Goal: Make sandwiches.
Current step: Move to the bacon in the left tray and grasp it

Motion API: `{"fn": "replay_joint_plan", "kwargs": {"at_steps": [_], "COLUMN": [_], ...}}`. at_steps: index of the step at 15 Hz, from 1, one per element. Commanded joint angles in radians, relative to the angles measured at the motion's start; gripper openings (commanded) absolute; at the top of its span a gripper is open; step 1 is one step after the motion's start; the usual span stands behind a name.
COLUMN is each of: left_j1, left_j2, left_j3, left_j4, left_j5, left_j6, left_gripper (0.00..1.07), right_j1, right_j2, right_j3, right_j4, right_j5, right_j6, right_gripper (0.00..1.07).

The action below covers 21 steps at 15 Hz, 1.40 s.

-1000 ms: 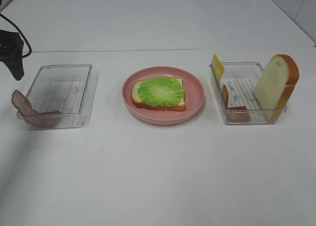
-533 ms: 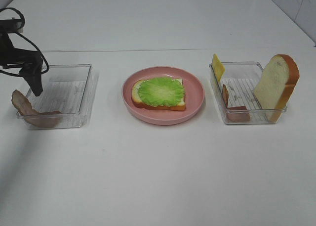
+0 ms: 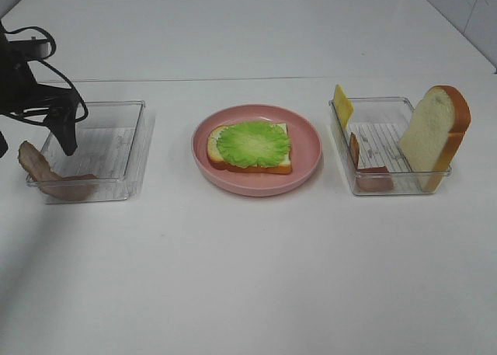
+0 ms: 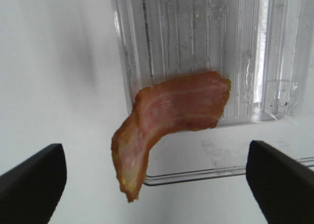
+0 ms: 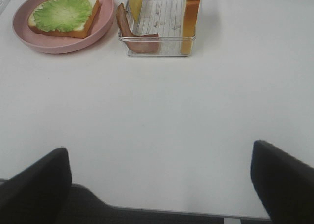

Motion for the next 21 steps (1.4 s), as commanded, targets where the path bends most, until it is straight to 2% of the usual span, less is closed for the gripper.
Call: {"fn": "replay_joint_plan", "kwargs": {"at_steps": [1,3,8,9,12,13,16,18,21], "left_j1": [-0.004,-0.004,-0.004,-0.004,-0.004,-0.004,-0.004,-0.004,-0.004], "left_j2": [0.022,0.028,0.027,0.027,0.027,0.027,0.027,0.027,0.027], "left_j3": [0.006,0.006,0.005,0.005,0.005,0.005,0.005,0.005,0.005], "left_j4": [0.004,0.004,0.004,0.004,0.005,0.009,0.010,0.011,0.012], "left_j5": [0.026,0.036,0.036,0.036,0.035,0.035,0.035,0.036,0.036], "left_j6": [-0.008,-0.008,-0.008,-0.007,-0.004,0.000,-0.001,-0.001,0.005], "left_gripper": [0.89,0.88,0.57,0.46,0.38,0.29,0.17,0.00,0.00], "right_j1": [-0.002,-0.002,-0.002,-0.002,-0.002,-0.002,-0.002,-0.002,-0.002], "right_j2": [-0.028,-0.028,-0.028,-0.028,-0.028,-0.028,-0.028,-0.028,-0.028], "right_j3": [0.004,0.004,0.004,0.004,0.004,0.004,0.004,0.004,0.004], "right_j4": [0.001,0.001,0.001,0.001,0.001,0.001,0.001,0.001,0.001], "right_j5": [-0.008,-0.008,-0.008,-0.008,-0.008,-0.008,-0.008,-0.008,-0.008], "right_j6": [-0.001,-0.001,-0.001,-0.001,-0.001,-0.001,-0.001,-0.001,-0.001], "right_gripper": [0.96,0.96,0.96,0.96,0.96,0.96,0.96,0.96,0.96]}}
